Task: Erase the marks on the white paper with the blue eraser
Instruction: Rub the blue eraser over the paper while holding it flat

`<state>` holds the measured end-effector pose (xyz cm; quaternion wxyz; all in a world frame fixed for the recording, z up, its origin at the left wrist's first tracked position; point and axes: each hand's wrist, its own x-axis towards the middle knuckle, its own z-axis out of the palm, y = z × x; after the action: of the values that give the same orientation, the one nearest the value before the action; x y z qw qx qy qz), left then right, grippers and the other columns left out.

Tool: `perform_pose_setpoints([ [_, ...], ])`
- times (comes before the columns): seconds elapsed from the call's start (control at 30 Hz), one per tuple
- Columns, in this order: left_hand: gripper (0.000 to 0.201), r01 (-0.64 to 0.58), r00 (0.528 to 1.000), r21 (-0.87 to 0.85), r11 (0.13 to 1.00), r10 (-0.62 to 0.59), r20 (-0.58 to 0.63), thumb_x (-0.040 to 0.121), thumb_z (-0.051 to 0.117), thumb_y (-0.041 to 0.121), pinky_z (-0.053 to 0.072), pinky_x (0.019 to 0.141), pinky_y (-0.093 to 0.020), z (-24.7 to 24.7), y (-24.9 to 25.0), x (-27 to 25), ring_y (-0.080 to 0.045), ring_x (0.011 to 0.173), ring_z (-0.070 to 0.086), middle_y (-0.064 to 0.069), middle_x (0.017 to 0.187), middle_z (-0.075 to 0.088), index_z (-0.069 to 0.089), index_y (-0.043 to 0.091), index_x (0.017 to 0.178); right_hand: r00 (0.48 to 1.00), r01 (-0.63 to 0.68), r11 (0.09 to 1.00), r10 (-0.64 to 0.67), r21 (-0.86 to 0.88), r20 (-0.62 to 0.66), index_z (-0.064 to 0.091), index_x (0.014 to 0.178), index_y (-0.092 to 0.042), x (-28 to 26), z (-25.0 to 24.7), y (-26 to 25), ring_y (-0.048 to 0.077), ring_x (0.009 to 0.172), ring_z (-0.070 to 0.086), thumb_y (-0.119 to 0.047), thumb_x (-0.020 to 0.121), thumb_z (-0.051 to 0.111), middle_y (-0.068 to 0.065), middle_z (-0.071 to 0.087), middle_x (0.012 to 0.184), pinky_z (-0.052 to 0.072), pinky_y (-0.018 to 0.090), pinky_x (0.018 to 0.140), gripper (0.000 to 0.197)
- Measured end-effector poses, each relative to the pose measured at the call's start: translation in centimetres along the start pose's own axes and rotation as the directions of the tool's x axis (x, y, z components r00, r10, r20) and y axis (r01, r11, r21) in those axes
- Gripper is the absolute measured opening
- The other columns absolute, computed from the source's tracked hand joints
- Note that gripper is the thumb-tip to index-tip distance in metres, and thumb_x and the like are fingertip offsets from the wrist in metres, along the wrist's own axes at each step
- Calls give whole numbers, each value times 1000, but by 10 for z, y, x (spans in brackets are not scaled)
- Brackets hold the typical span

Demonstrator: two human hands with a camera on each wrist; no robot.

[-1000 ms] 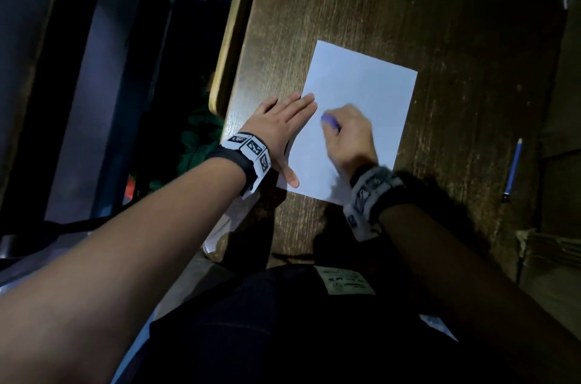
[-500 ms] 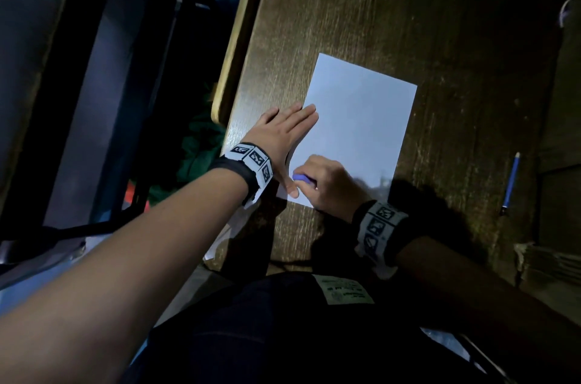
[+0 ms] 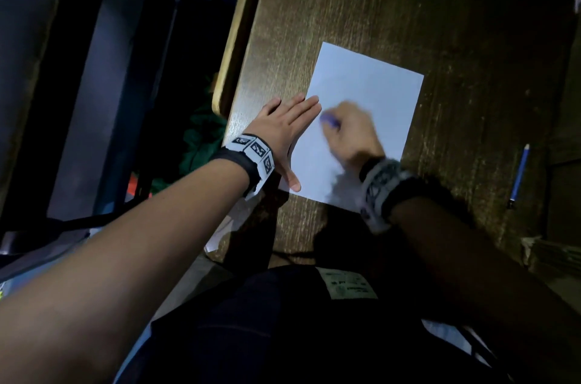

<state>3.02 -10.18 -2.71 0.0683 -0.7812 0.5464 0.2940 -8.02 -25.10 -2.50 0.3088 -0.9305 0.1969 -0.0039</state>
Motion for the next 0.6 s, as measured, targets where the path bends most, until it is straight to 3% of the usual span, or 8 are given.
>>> perform_pose_setpoints([
  [0.1, 170, 0, 1000, 0, 1000, 0, 7, 36, 79, 87, -7, 124, -44, -1, 1, 0, -14, 155, -17, 6, 169, -17, -11, 20, 162, 969, -146, 989, 147, 24, -197, 73, 93, -7, 12, -2, 14, 27, 84, 61, -14, 91, 61, 13, 65, 89, 48, 31, 80, 14],
  [0.2, 169, 7, 1000, 9, 1000, -7, -7, 36, 81, 85, -7, 124, -44, -3, 1, -1, -14, 155, -17, 5, 170, -16, -11, 20, 162, 988, 153, 986, -152, 73, -12, 66, 75, -5, -40, 16, -11, 31, 67, 55, -4, 87, 64, 14, 56, 72, 48, 38, 64, 12],
  [0.27, 168, 11, 1000, 18, 1000, -11, -3, 38, 81, 85, -5, 125, -44, -4, 1, -2, -15, 155, -16, 5, 170, -16, -11, 20, 162, 939, 280, 954, -296, 110, 176, 68, 77, -5, -51, 11, -11, 29, 66, 53, -4, 86, 65, 12, 56, 71, 45, 36, 64, 10],
  [0.3, 168, 8, 1000, 13, 1000, -8, 3, 38, 81, 85, -5, 125, -44, -5, 2, -2, -15, 155, -16, 5, 170, -16, -10, 19, 162, 948, 239, 966, -255, 102, 192, 68, 79, -5, -37, 4, -6, 28, 68, 54, -7, 88, 65, 11, 57, 72, 45, 35, 67, 10],
  [0.37, 168, 0, 1000, -1, 1000, 0, 13, 37, 81, 85, -6, 124, -44, -5, 3, -3, -15, 155, -16, 5, 170, -16, -10, 19, 162, 998, 54, 999, -54, 11, 20, 70, 84, -9, -3, -8, 8, 25, 75, 58, -16, 91, 62, 9, 61, 79, 45, 31, 73, 13],
  [0.47, 169, 1, 1000, -2, 1000, -1, 11, 37, 79, 87, -6, 125, -44, -5, 2, -3, -15, 155, -16, 5, 170, -16, -11, 19, 162, 980, -102, 995, 101, 4, -172, 70, 83, -10, 6, -3, 16, 22, 76, 57, -18, 93, 58, 9, 61, 82, 47, 32, 74, 17],
  [0.53, 169, 7, 1000, 2, 1000, -7, -7, 36, 80, 87, -5, 124, -44, -5, 2, -2, -15, 155, -15, 5, 170, -15, -10, 19, 163, 994, 54, 998, -50, 40, -94, 66, 75, -5, -26, 15, -4, 29, 68, 55, -8, 90, 60, 14, 57, 73, 45, 39, 67, 16],
  [0.6, 168, 14, 1000, 13, 1000, -14, -5, 37, 80, 86, -4, 125, -44, -6, 3, -3, -15, 155, -15, 6, 170, -15, -10, 20, 163, 950, 276, 956, -287, 103, 120, 67, 77, -2, -64, 23, -18, 29, 65, 54, -2, 87, 64, 13, 54, 71, 45, 36, 63, 11],
])
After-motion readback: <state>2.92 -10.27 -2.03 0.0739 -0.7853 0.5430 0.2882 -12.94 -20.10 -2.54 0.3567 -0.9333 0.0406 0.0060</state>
